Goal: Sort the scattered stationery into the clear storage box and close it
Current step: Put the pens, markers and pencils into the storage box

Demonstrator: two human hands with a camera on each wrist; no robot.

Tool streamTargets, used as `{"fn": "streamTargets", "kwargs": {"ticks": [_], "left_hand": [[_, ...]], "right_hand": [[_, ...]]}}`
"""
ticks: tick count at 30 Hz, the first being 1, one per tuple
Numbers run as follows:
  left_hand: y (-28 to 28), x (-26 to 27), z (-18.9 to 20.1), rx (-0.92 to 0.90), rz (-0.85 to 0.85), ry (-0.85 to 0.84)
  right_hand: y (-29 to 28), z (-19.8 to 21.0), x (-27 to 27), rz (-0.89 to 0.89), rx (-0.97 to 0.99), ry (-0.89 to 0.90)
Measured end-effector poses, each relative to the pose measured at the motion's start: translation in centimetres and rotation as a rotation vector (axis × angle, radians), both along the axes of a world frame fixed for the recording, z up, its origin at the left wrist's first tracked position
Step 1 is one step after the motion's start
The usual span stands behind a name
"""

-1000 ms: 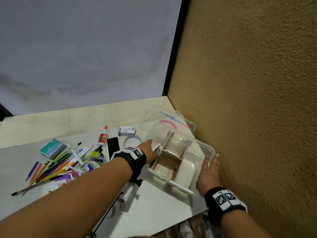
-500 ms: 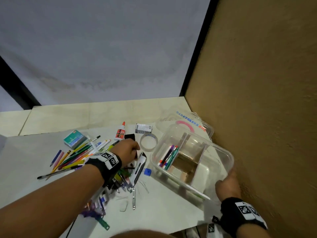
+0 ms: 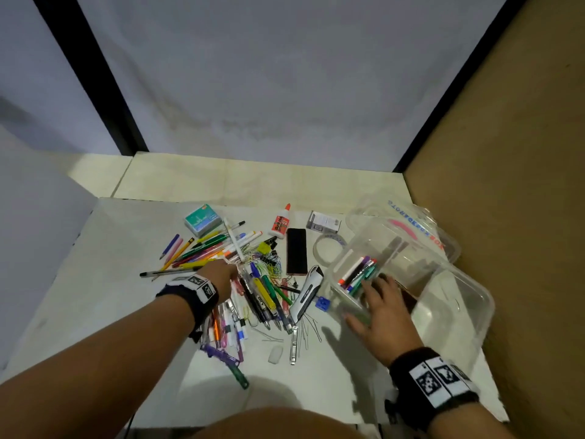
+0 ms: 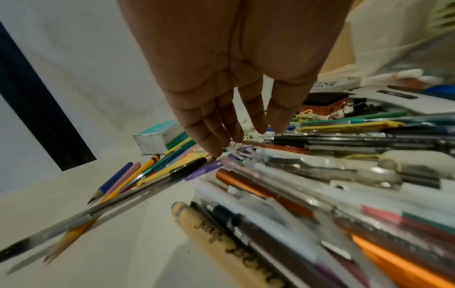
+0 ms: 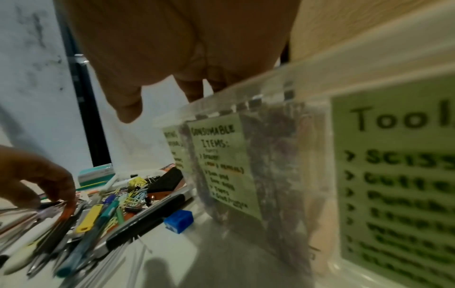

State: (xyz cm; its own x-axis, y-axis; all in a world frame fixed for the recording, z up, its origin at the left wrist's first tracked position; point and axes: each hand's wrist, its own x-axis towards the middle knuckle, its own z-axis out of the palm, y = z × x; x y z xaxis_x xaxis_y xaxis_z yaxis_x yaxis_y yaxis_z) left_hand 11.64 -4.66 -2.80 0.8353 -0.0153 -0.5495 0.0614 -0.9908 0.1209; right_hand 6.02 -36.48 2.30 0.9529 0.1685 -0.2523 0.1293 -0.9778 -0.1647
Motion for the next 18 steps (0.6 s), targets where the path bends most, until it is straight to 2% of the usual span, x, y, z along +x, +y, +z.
{"fn": "streamTargets", "kwargs": {"ticks": [4, 6, 9, 13, 18], "left_hand": [[-0.4, -0.6, -0.7, -0.015, -0.067, -0.021], [-1.1, -0.8, -0.9, -0.037, -0.125, -0.038], [-3.1, -1.2, -1.2, -0.054, -0.251, -0.069], [-6.5, -1.6, -2.2, -0.068, -0.430, -0.114], [-8.6, -1.8, -2.8, 0.036, -0.525, -0.009]], "right_hand": [[2.5, 0.4, 1.9, 0.055, -0.067, -0.024], [2.8, -0.1, 2.4, 0.081, -0.023, 0.014], [2.6, -1.4, 2.5, 0.071, 0.080, 0.016], [2.4, -2.0, 2.6, 0.077, 0.050, -0.015], [3.1, -1.6, 1.9, 0.089, 0.010, 0.040]]}}
